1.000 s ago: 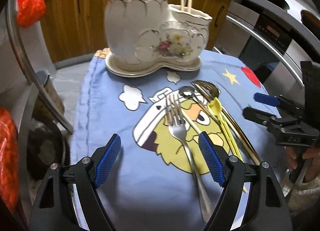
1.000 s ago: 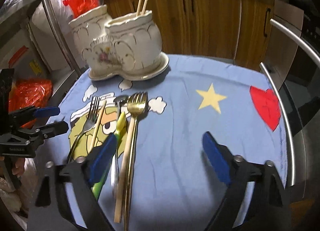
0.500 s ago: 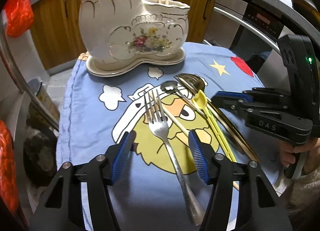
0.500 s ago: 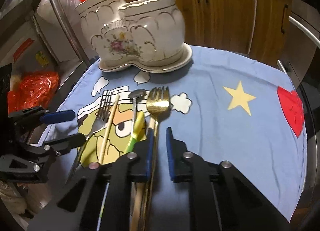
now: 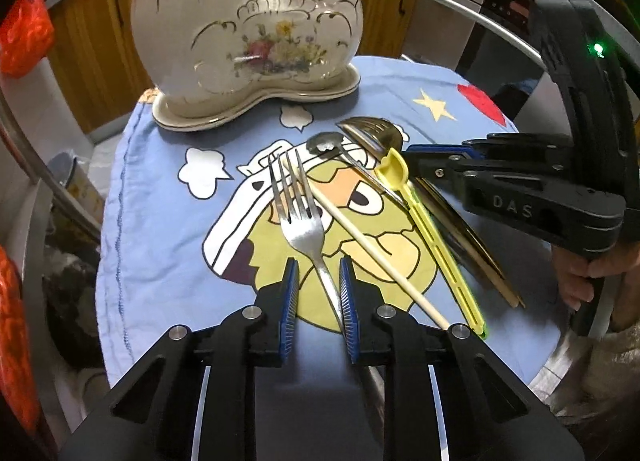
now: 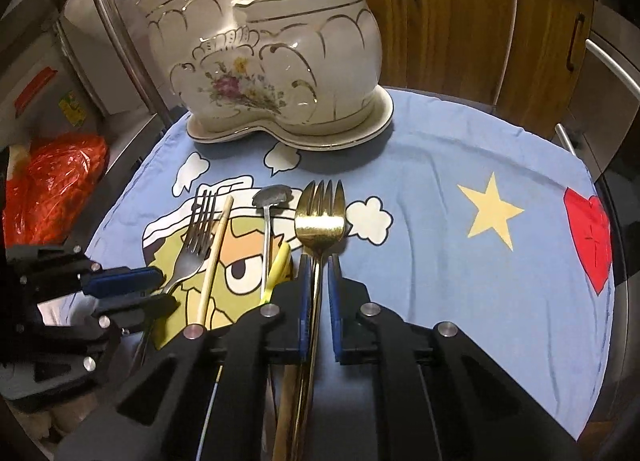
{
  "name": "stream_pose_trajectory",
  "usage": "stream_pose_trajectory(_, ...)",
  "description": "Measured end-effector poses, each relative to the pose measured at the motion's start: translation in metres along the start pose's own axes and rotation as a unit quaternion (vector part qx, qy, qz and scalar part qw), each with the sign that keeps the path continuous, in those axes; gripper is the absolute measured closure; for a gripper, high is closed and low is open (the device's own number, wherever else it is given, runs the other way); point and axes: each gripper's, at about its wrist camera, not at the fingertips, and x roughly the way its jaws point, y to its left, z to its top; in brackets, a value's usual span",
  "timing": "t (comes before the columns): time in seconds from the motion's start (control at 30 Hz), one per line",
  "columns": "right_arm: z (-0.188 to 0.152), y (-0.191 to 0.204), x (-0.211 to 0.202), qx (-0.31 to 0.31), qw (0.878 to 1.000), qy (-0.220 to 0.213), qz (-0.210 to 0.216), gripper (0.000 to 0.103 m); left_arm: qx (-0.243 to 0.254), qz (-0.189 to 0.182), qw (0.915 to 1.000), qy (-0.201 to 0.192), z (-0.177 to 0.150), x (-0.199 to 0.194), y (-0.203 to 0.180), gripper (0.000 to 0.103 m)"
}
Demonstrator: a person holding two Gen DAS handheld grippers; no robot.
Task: Organize utensils
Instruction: 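Grasp and lift the silver fork with the left tool while the right lifts the gold fork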
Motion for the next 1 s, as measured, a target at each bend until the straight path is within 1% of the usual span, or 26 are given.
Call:
stream_pose_trajectory(0.07, 0.0, -0.001, 0.0, 0.001, 1.0, -0.003, -0.002, 0.094, 0.005, 0.008, 1.0, 0.0, 0.0, 0.001, -0.002, 0.081)
stream_pose_trajectory(0.2, 0.001, -0.002, 0.003, 0.009, 1.0, -0.006, 0.005, 0.095, 0.028, 0.037, 0.9989, -0.003, 0.002, 0.006, -0.012, 0.082)
stream_pose_trajectory(0.23, 0.001, -0.003, 0.003, 0.013, 1.0, -0.007, 0.009, 0.098, 0.032, 0.043, 0.9985, -0.006, 0.004, 0.007, -0.012, 0.083)
stream_pose_trajectory(0.27, 0.0, -0.006, 0.003, 0.023, 1.0, -0.008, 0.018, 0.098, 0.033, 0.048, 0.9983, -0.008, 0.005, 0.008, -0.013, 0.085)
stream_pose_trajectory(0.37, -0.001, -0.012, 0.002, 0.04, 0.999, -0.014, 0.032, 0.099, 0.033, 0.054, 0.9978, -0.016, 0.005, 0.009, -0.012, 0.091)
stream_pose_trajectory(0.43, -0.003, -0.014, 0.001, 0.045, 0.998, -0.017, 0.038, 0.099, 0.035, 0.059, 0.9973, -0.024, 0.004, 0.009, -0.011, 0.096)
stream_pose_trajectory(0.57, -0.004, -0.019, -0.005, 0.057, 0.997, -0.029, 0.042, 0.099, 0.016, 0.037, 0.9987, -0.03, 0.003, 0.006, 0.0, 0.097)
stream_pose_trajectory(0.67, -0.004, -0.021, -0.015, 0.061, 0.996, -0.045, 0.047, 0.099, 0.006, 0.031, 0.9988, -0.037, 0.003, 0.001, 0.004, 0.097)
stream_pose_trajectory(0.73, -0.003, -0.022, -0.021, 0.06, 0.996, -0.055, 0.046, 0.099, -0.001, 0.022, 0.9987, -0.047, 0.004, -0.006, 0.008, 0.097)
stream_pose_trajectory(1.0, -0.003, -0.021, -0.045, 0.053, 0.993, -0.092, 0.047, 0.099, -0.01, 0.004, 0.9956, -0.093, 0.009, -0.036, 0.016, 0.097)
